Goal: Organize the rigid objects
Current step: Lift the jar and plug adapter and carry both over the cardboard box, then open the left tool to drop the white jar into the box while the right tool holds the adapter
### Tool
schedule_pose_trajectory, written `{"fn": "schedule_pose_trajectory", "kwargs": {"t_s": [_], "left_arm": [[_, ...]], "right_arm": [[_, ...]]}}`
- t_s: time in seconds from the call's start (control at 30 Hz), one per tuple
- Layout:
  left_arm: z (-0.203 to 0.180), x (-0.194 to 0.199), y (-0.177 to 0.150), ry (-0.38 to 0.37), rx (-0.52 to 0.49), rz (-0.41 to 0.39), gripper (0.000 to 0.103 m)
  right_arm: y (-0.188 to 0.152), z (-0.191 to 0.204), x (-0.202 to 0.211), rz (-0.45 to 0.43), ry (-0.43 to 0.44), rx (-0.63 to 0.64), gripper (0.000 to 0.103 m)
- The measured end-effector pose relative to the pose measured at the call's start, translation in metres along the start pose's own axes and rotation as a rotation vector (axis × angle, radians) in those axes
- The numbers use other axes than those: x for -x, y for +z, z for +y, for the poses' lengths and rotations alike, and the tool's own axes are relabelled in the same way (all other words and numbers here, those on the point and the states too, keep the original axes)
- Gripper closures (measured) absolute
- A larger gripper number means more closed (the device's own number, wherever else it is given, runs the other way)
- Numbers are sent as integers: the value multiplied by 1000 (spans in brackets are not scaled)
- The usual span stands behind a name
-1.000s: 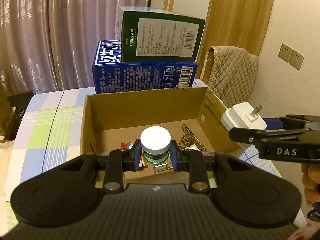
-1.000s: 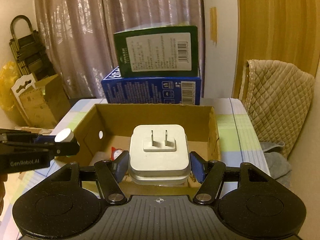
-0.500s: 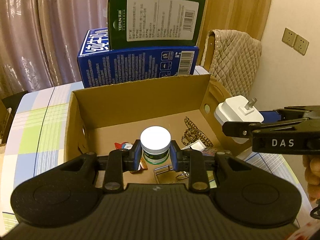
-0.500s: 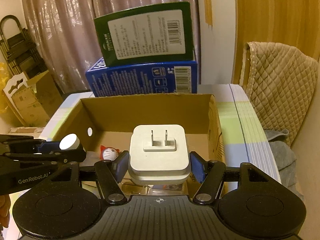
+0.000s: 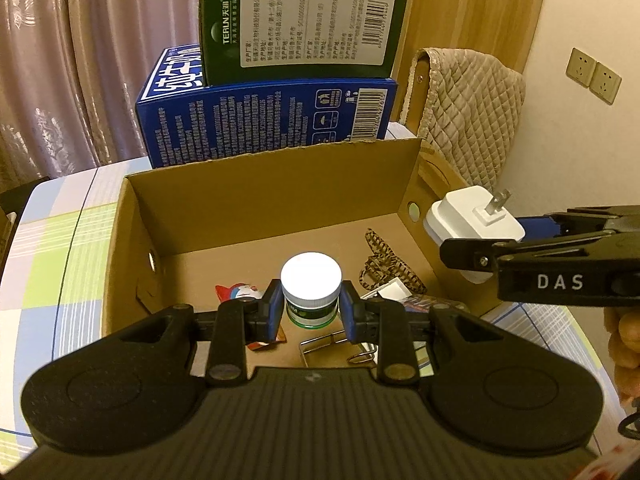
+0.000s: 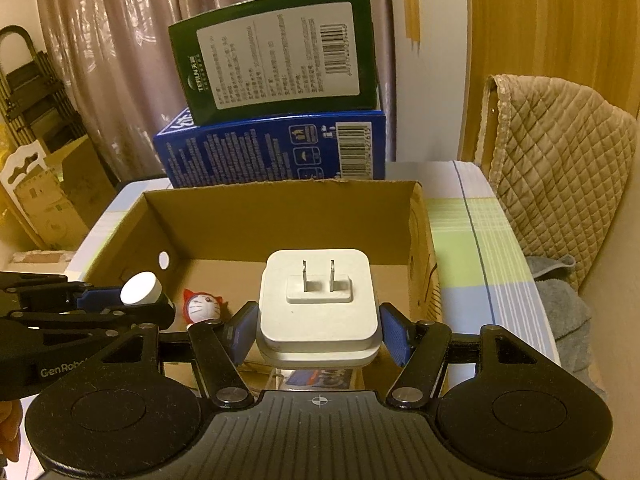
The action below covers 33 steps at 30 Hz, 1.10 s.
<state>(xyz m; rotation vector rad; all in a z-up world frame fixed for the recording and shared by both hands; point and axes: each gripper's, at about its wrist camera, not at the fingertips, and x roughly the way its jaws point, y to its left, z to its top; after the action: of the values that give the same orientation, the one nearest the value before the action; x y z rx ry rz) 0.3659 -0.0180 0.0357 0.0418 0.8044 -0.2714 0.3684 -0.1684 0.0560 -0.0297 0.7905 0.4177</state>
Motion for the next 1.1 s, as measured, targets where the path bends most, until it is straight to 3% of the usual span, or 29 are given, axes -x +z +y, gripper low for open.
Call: {"fn": "schedule_pose_trajectory", "kwargs": {"t_s": [0.67, 0.73, 1.1], "left_arm": [[-8, -13, 4, -13, -4, 9, 78], [-8, -13, 4, -6, -1, 3, 65], [3, -2, 3, 25, -1, -14, 66]], "right_arm": [[-4, -9, -9, 22, -10, -14, 42], [-4, -9, -9, 22, -11, -16, 42], [-7, -11, -11, 32, -5, -30, 42]]}}
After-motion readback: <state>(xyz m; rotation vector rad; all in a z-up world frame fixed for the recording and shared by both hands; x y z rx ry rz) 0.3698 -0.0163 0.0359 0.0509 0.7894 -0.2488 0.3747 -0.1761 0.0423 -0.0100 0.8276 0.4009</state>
